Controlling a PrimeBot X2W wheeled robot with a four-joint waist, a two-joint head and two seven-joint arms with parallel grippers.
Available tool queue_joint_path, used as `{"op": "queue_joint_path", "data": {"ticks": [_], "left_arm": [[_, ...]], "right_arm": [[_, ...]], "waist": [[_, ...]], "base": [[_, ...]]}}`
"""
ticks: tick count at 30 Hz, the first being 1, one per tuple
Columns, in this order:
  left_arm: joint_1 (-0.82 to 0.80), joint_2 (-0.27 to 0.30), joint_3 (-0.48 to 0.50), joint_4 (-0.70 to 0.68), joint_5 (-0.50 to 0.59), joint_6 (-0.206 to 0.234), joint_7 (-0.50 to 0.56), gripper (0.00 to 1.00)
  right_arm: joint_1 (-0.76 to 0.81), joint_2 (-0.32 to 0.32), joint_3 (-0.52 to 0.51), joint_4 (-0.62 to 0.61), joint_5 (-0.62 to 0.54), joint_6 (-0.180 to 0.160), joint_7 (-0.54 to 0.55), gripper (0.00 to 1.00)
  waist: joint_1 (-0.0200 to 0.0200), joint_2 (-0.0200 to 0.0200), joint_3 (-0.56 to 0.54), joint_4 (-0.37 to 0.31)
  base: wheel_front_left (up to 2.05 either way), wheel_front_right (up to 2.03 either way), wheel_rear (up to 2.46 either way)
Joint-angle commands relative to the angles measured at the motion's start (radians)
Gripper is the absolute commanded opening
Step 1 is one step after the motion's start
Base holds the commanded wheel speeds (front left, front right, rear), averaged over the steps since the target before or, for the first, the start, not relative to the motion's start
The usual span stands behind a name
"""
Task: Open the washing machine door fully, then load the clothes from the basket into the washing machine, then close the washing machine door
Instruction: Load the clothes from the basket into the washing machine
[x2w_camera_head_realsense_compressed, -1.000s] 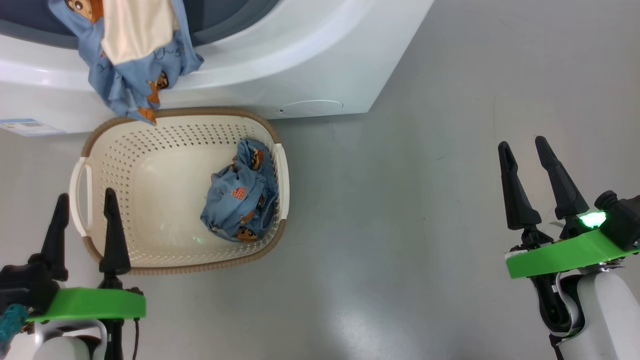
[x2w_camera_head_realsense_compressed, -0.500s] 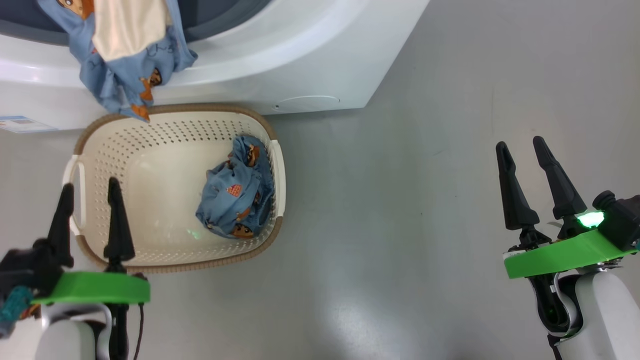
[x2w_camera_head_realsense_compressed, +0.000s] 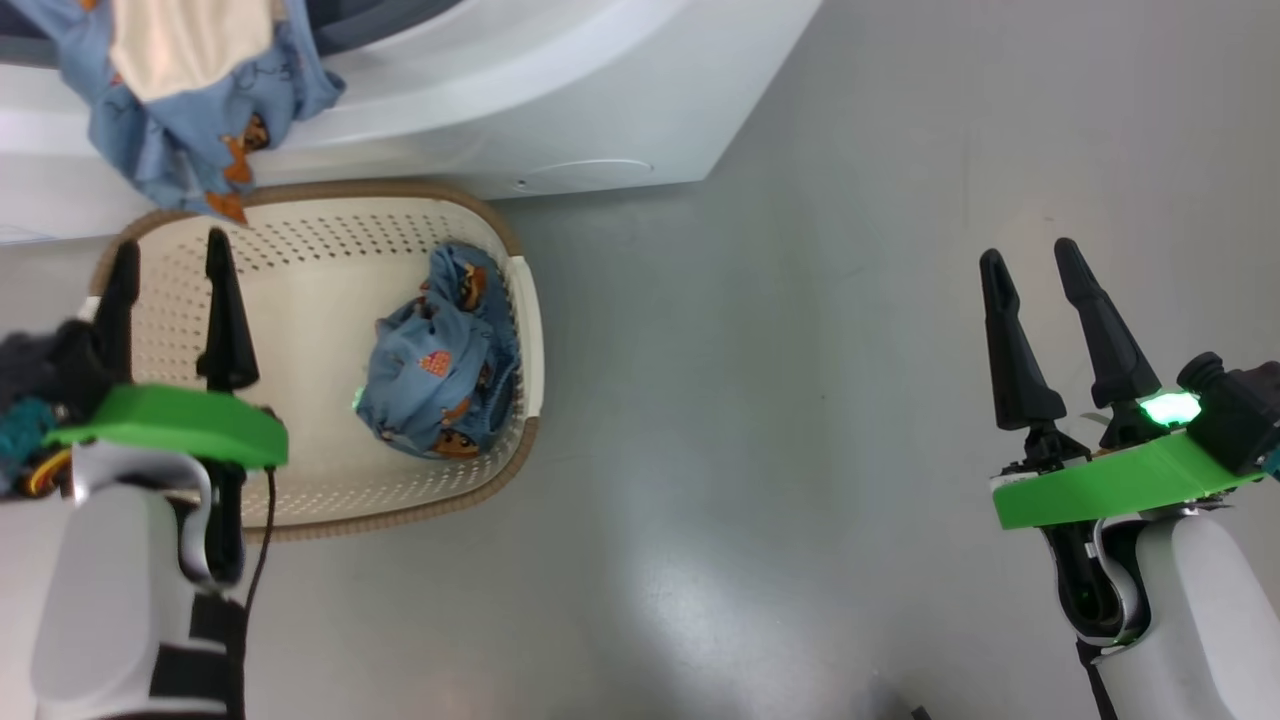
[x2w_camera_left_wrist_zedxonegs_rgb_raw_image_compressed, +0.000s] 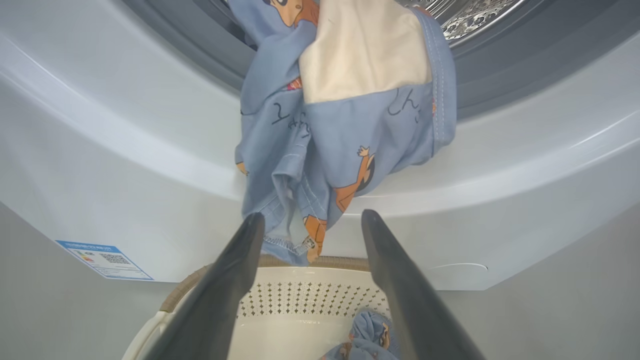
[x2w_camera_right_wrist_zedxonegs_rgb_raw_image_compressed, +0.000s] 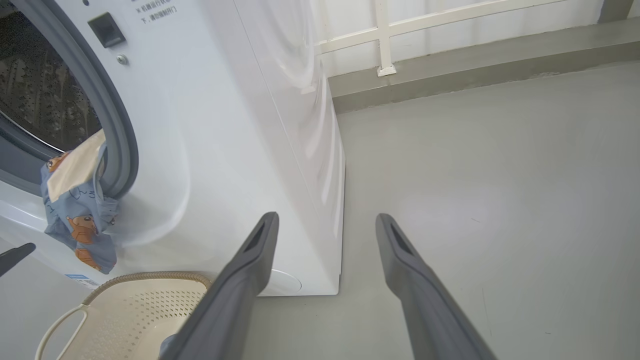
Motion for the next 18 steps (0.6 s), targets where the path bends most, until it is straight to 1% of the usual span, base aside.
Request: {"op": "queue_joint_path", "data": {"ticks": [1,8,12,18], "left_arm": [[-0.015,0.036,0.026,0.000,0.002,-0.002,-0.005,1.00],[-0.141,0.060,0.025,0.142,0.017,-0.002,-0.005,1.00],[-0.205,0.080,0.051,0.218,0.026,-0.002,-0.005,1.00],[-0.277,0.101,0.079,0.293,0.044,-0.002,-0.005,1.00]], "right_arm": [[0.005,0.002,0.025,-0.022,0.000,0.002,-0.005,1.00],[-0.003,0.017,0.026,-0.024,0.003,0.002,-0.005,1.00],[-0.011,0.027,0.029,-0.025,0.004,0.002,-0.005,1.00],[-0.014,0.036,0.028,-0.027,0.006,0.002,-0.005,1.00]], "waist": [[0.0000,0.0000,0.010,-0.014],[0.0000,0.0000,0.032,-0.050],[0.0000,0.0000,0.045,-0.071],[0.0000,0.0000,0.057,-0.093]], "base": [[0.00,0.00,0.00],[0.00,0.00,0.00],[0.00,0.00,0.00],[0.00,0.00,0.00]]}}
